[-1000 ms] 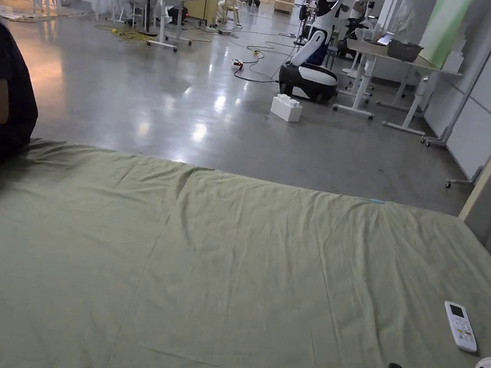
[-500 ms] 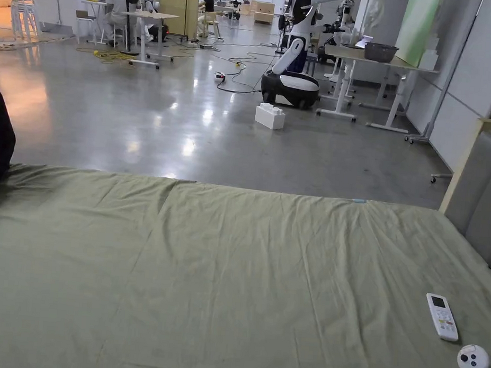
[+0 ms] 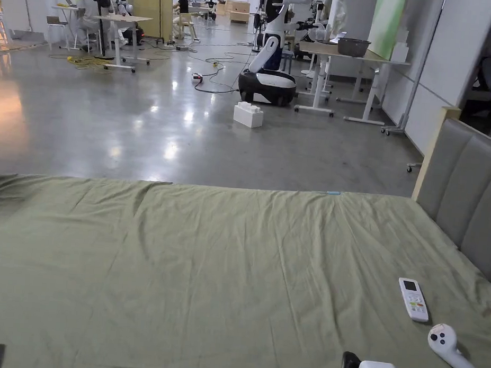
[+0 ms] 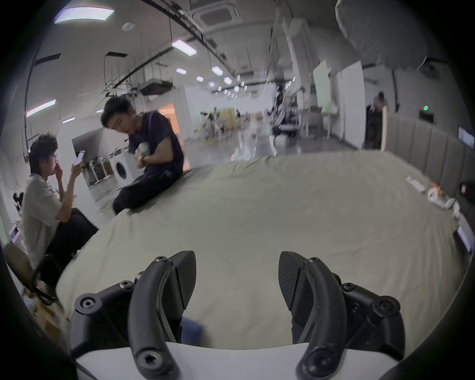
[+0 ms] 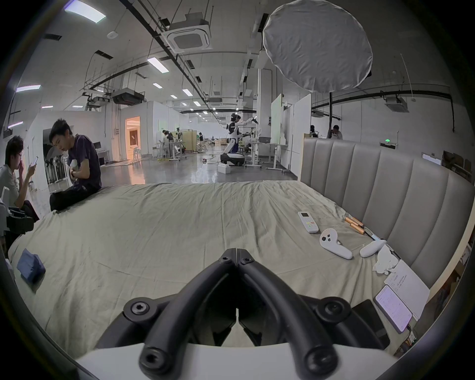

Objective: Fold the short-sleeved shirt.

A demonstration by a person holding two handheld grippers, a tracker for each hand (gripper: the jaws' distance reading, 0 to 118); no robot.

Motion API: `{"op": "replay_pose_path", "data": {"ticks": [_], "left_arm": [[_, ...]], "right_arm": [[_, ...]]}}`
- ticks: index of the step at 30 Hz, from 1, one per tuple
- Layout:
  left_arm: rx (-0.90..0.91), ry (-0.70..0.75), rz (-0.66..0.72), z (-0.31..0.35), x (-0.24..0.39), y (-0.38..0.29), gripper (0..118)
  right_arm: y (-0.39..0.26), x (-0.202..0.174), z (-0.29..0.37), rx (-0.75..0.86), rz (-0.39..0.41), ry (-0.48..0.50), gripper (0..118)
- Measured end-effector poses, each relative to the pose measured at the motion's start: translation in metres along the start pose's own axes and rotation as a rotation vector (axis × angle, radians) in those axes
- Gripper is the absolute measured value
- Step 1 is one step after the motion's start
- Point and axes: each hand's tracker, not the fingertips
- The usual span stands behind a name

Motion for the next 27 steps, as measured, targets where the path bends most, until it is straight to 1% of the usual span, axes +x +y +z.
{"op": "replay_pose_path", "data": {"ticks": [2, 5, 6, 8, 9, 11, 12, 13, 17, 21, 24, 27], "left_arm": [[0.062, -0.026, 0.019, 0.009, 0.028, 0.003, 65], [0.145, -0.038, 0.044, 0.007, 0.047, 0.003, 54], [0.157, -0.041, 0.056, 0.008, 0.054, 0.004, 45], [0.162, -0.074, 0.065, 0.014, 0.076, 0.005, 24], [0.166, -0.071, 0.061, 0.014, 0.081, 0.005, 19], [0.171, -0.067, 0.046, 0.019, 0.097, 0.007, 15], [0.176, -0.078, 0.038, 0.020, 0.101, 0.007, 6], [0.180, -0.103, 0.038, 0.020, 0.105, 0.007, 5], [0.181, -0.099, 0.013, 0.025, 0.118, 0.007, 3], [0.174, -0.086, 0.078, 0.026, 0.118, 0.007, 3], [0.191, -0.062, 0.098, 0.025, 0.107, 0.006, 3], [0.185, -0.050, 0.150, 0.024, 0.095, 0.005, 3]], "right_arm": [[0.001, -0.005, 0.001, 0.009, 0.000, 0.007, 1], [0.001, -0.011, 0.001, 0.021, 0.001, 0.013, 1], [0.001, -0.013, 0.001, 0.022, 0.003, 0.014, 1], [0.001, -0.017, 0.002, 0.031, 0.004, 0.020, 1], [0.001, -0.019, 0.003, 0.036, 0.003, 0.022, 1], [0.001, -0.022, 0.003, 0.045, 0.004, 0.020, 1], [0.002, -0.023, 0.003, 0.051, 0.000, 0.023, 1], [0.002, -0.024, 0.004, 0.061, -0.004, 0.024, 1], [0.003, -0.028, 0.007, 0.086, -0.005, 0.020, 1], [0.002, -0.028, 0.007, 0.093, -0.024, 0.021, 1], [0.002, -0.029, 0.008, 0.098, -0.023, 0.024, 1], [0.003, -0.029, 0.008, 0.103, -0.017, 0.027, 1]]}}
